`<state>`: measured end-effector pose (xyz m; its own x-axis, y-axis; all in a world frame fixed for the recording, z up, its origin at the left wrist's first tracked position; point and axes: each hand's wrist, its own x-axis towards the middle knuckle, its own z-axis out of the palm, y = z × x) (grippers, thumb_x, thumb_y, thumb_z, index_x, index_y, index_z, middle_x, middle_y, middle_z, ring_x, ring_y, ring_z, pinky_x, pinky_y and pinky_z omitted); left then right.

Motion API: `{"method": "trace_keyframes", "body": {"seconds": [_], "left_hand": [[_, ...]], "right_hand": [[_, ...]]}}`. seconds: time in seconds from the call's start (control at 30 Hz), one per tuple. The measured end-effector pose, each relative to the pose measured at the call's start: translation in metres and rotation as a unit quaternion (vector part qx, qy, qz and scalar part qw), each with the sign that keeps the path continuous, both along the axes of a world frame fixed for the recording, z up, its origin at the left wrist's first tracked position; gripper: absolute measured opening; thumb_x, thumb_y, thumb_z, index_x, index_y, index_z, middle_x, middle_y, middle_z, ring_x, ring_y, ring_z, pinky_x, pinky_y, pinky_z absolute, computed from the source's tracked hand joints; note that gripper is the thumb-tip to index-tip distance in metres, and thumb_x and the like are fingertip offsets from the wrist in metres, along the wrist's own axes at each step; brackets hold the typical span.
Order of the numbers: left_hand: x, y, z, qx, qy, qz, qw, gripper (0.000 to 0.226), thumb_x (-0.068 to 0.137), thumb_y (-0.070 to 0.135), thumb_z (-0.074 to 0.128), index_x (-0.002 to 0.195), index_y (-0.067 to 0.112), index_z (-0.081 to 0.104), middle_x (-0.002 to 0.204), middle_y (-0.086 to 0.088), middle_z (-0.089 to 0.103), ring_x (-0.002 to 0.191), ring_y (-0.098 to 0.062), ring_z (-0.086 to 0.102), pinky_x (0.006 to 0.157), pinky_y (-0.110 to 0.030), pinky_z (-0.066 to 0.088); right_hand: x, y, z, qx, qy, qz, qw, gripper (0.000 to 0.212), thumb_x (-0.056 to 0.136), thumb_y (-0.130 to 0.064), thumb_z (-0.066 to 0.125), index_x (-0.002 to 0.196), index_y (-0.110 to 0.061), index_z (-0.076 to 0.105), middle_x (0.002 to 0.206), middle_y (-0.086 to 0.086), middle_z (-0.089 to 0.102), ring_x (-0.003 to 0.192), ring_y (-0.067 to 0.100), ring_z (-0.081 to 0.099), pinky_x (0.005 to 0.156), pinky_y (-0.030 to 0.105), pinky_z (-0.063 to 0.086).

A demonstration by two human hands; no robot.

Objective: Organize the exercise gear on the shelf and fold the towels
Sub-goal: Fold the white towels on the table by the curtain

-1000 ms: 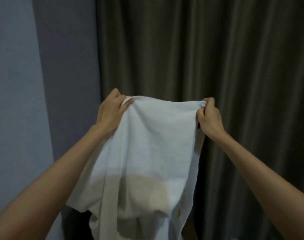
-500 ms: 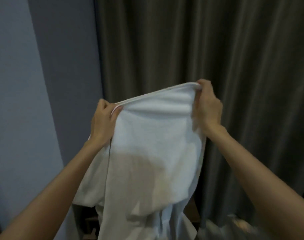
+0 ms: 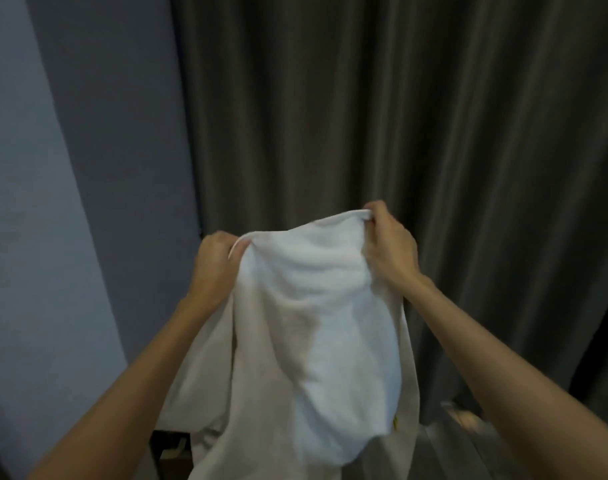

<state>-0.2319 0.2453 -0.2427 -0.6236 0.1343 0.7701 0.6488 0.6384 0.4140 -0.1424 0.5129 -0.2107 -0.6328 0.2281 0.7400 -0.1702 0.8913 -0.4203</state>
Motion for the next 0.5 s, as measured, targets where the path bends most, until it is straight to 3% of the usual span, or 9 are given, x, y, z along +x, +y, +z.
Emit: {"method": "trace_keyframes", "body": {"seconds": [0.13,0.23,0.3,0.43,0.5], "left_hand": [[0.002,-0.01,-0.028,0.013,-0.024,-0.026,0.999,0.018,0.089,0.019,0.066,0.079,0.007,0.074,0.081,-0.009,0.069,0.075,-0.019,0.055,0.071,-0.024,0.032],[0.006,-0.008,-0.034,0.046,-0.031,-0.036,0.998,0.01,0.081,0.02,0.074,0.082,0.01,0.077,0.083,-0.002,0.072,0.077,-0.012,0.06,0.075,-0.015,0.037],[0.008,-0.011,-0.033,0.075,-0.034,-0.047,0.995,0.014,0.077,0.025,0.078,0.077,0.011,0.077,0.078,0.005,0.07,0.072,-0.004,0.056,0.071,-0.007,0.036],[0.009,-0.008,-0.036,0.055,-0.071,-0.055,0.994,0.042,0.08,0.044,0.068,0.061,0.007,0.061,0.064,-0.005,0.062,0.066,-0.018,0.053,0.063,-0.026,0.036],[0.009,-0.006,-0.038,0.062,-0.069,-0.052,0.994,0.041,0.082,0.04,0.07,0.059,0.009,0.056,0.063,-0.004,0.059,0.066,-0.018,0.052,0.062,-0.019,0.036]], "right_hand": [[0.003,0.015,-0.025,-0.076,0.018,-0.031,0.996,0.014,0.098,-0.032,0.04,0.11,-0.027,0.035,0.095,-0.009,0.054,0.076,0.013,0.056,0.071,0.033,0.043],[0.005,0.019,-0.035,-0.094,0.004,-0.016,0.995,0.026,0.1,-0.04,0.041,0.122,-0.03,0.031,0.101,-0.013,0.051,0.075,0.003,0.053,0.074,0.028,0.047],[0.007,0.023,-0.038,-0.084,-0.001,-0.026,0.996,0.03,0.101,-0.042,0.037,0.129,-0.036,0.026,0.108,-0.013,0.051,0.08,0.005,0.055,0.079,0.031,0.05],[0.011,0.023,-0.04,-0.008,-0.031,-0.045,0.998,0.03,0.103,-0.044,0.024,0.134,-0.044,0.022,0.129,-0.006,0.051,0.101,0.017,0.055,0.093,0.042,0.047],[0.012,0.027,-0.042,0.005,-0.052,-0.06,0.997,0.032,0.102,-0.047,0.018,0.133,-0.046,0.025,0.128,-0.007,0.052,0.102,0.016,0.053,0.095,0.042,0.044]]}}
